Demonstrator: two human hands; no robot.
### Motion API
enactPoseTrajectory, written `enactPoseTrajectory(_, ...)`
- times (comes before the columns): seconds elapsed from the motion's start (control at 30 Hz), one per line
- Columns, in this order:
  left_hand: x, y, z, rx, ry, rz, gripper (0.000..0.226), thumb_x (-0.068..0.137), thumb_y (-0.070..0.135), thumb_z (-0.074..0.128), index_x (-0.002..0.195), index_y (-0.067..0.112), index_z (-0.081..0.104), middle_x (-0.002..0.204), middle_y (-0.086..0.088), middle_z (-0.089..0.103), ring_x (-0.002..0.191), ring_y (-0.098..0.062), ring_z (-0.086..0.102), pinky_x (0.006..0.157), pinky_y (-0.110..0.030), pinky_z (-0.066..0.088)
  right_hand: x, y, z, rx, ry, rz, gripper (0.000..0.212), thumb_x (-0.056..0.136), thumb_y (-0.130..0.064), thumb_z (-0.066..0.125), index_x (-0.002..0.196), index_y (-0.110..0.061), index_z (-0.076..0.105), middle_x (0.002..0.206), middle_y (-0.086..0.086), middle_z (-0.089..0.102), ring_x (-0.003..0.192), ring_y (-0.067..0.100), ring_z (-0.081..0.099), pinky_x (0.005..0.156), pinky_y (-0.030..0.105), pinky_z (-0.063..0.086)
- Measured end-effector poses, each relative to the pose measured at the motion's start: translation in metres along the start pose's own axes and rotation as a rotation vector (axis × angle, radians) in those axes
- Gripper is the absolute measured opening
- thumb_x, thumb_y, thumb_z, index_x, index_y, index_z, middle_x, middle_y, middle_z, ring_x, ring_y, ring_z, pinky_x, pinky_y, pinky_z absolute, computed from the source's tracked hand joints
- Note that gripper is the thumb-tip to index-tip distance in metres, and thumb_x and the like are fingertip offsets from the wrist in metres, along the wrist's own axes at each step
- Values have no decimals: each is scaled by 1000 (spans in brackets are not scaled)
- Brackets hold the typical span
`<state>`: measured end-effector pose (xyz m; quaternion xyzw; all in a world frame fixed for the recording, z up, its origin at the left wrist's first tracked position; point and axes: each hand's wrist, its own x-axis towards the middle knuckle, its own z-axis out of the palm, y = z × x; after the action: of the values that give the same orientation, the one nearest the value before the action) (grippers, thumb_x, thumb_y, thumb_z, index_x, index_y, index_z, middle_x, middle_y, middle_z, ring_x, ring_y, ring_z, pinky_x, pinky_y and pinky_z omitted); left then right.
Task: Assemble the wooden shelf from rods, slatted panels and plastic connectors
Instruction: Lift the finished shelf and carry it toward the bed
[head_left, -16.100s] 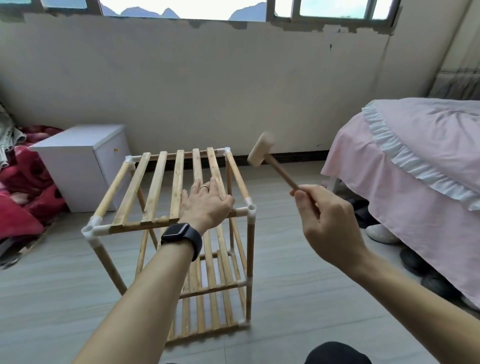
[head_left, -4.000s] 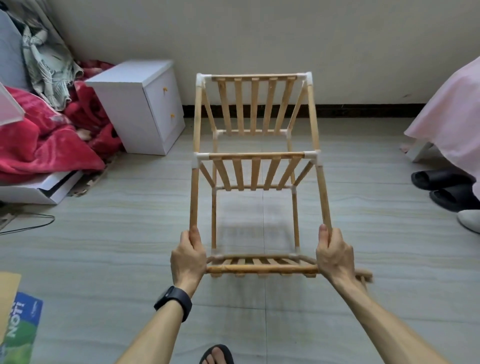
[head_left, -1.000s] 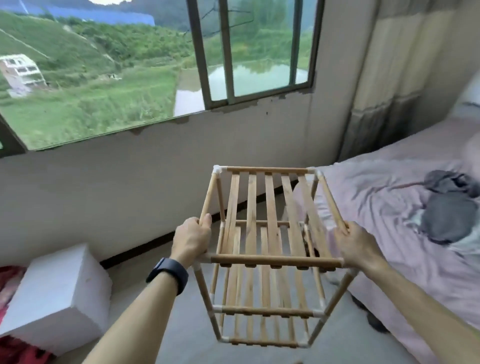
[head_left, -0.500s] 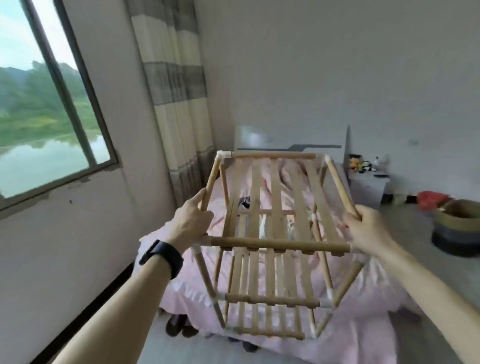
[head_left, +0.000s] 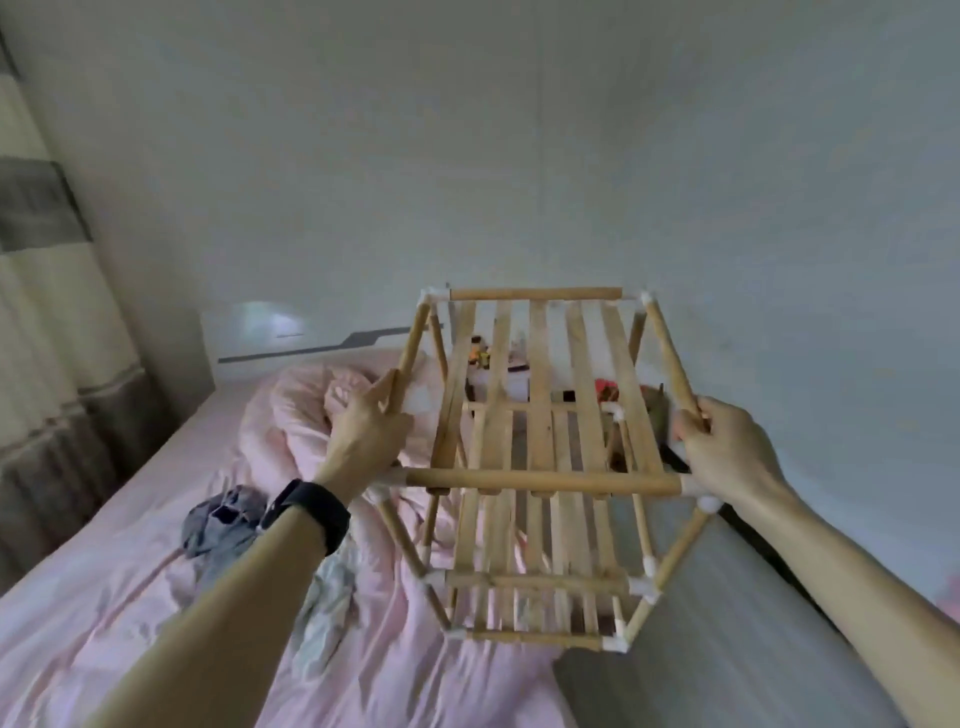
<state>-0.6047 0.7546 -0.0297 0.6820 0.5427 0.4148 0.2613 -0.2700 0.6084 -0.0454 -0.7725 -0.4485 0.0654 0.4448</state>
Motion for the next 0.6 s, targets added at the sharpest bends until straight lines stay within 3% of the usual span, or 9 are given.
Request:
enactPoseTrajectory(0.17,66,22,103,-30,-110,18,69,87,7,56,148,38,45,84,0,68,58,-15,63,50,-24,51,68,56,-19,-35,69,51,26,104,-28,45,91,-15,63,87,4,70,76,23,63,70,36,51)
enactPoseTrajectory(0.27,112,30,167,-75,-159,54,70,88,5,54,149,38,44,81,2,67,57,-11,62,45,-16,47,116,92,-17,-60,113,97,27,104,-28,42,90,-15,61,86,7,70,68,24,64,56,30,49)
enactPoseTrajectory(0.37,162,33,231,-81,-231,78,71,91,7,52,152,39,38,88,-2,67,58,-14,62,46,-20,45,163,125,-8,-73,143,164,26,104,-29,39,88,-19,57,75,7,64,54,26,64,40,26,43)
enactPoseTrajectory(0.47,211,37,296,-85,-289,52,65,94,14,54,154,31,36,98,-1,65,68,-20,65,56,-26,47,209,158,2,-111,159,198,27,106,-30,37,87,-21,54,70,4,58,56,21,60,41,21,40)
enactPoseTrajectory(0.6,260,51,381,-59,-378,55,60,92,15,56,149,24,40,88,3,62,66,-19,67,49,-22,45,260,209,8,-105,214,268,27,107,-30,39,86,-21,53,73,2,59,60,15,57,48,21,37)
